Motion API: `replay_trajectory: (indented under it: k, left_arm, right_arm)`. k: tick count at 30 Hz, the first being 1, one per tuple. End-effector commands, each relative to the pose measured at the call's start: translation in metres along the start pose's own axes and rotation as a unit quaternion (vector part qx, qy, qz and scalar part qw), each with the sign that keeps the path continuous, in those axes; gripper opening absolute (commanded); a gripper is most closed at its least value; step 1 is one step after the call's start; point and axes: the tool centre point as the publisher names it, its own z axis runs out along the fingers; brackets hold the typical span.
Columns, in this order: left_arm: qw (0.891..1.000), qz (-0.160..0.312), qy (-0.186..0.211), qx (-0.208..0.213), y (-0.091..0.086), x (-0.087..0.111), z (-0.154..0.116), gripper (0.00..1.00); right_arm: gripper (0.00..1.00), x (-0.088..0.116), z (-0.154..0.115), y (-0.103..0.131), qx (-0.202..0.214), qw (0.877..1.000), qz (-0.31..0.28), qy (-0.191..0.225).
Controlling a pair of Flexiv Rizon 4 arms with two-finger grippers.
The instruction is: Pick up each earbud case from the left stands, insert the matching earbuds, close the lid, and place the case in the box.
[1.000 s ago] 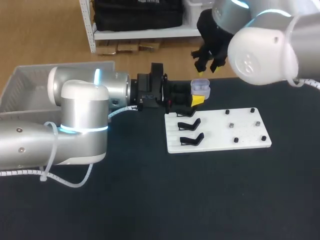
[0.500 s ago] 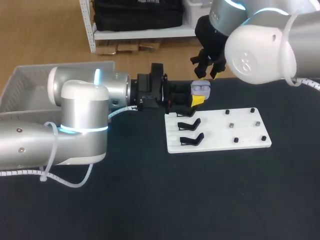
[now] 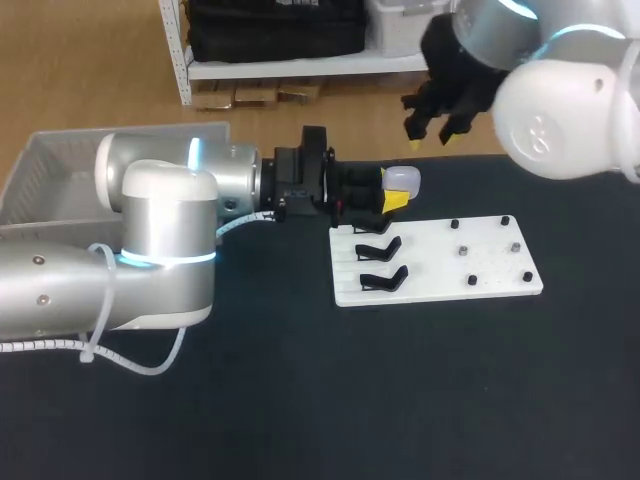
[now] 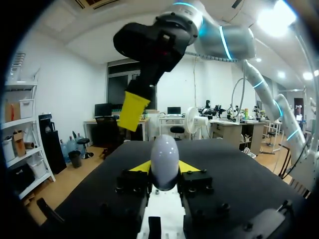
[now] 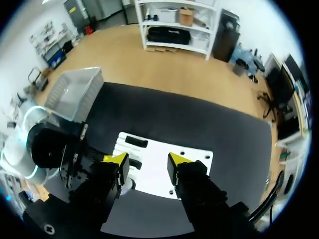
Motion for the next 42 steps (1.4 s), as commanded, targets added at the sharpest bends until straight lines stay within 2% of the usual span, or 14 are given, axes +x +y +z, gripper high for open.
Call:
replay_trajectory:
  k: [1,5,7,8,12,14,18,20,23,25,30,38,42]
  left_arm:
    - [1.000,0.002,-0.003,-0.004,-0.002,0.001,0.000,0.00]
    - [1.000,0.002,-0.003,-0.004,-0.002,0.001,0.000,0.00]
    - [1.000,0.002,-0.003,-0.004,-0.002,0.001,0.000,0.00]
    - [1.000,0.002,-0.003,-0.004,-0.002,0.001,0.000,0.00]
    - [1.000,0.002,-0.003,-0.004,-0.002,0.001,0.000,0.00]
    - [1.000,0.002,-0.003,-0.004,-0.002,0.001,0.000,0.00]
    - [1.000,0.003,0.000,-0.004,-0.002,0.001,-0.002,0.00]
    - [1.000,0.002,0.002,-0.007,-0.002,0.001,-0.006,0.00]
    - [1.000,0.004,0.011,-0.007,-0.003,0.001,-0.013,0.00]
    - [0.999,0.006,0.030,-0.013,-0.002,0.002,-0.019,0.00]
    - [0.999,0.004,0.049,-0.005,-0.003,0.005,-0.031,0.00]
    - [0.995,-0.006,0.100,0.000,-0.002,0.023,-0.044,0.00]
    - [0.993,-0.011,0.117,0.002,0.001,0.039,-0.043,0.00]
  right_arm:
    - [0.51,0.024,0.002,-0.021,-0.007,0.999,0.022,-0.048]
    - [0.64,0.042,0.010,-0.034,-0.005,0.998,0.046,-0.046]
    - [0.66,0.051,0.014,-0.040,-0.006,0.998,0.052,-0.042]
    - [0.72,0.055,0.015,-0.044,-0.005,0.997,0.060,-0.042]
    - [0.75,0.064,0.018,-0.055,-0.013,0.996,0.076,-0.041]
    - [0.82,0.067,0.018,-0.058,-0.014,0.996,0.079,-0.043]
    - [0.85,0.073,0.018,-0.062,-0.018,0.995,0.085,-0.040]
    - [1.00,0.075,0.019,-0.064,-0.014,0.995,0.088,-0.040]
    - [1.00,0.075,0.018,-0.066,-0.013,0.993,0.105,-0.053]
    - [1.00,0.075,0.018,-0.066,-0.013,0.993,0.105,-0.053]
    - [1.00,0.075,0.018,-0.066,-0.013,0.993,0.105,-0.053]
    - [1.00,0.075,0.018,-0.066,-0.013,0.993,0.105,-0.053]
    - [1.00,0.075,0.018,-0.066,-0.013,0.993,0.105,-0.053]
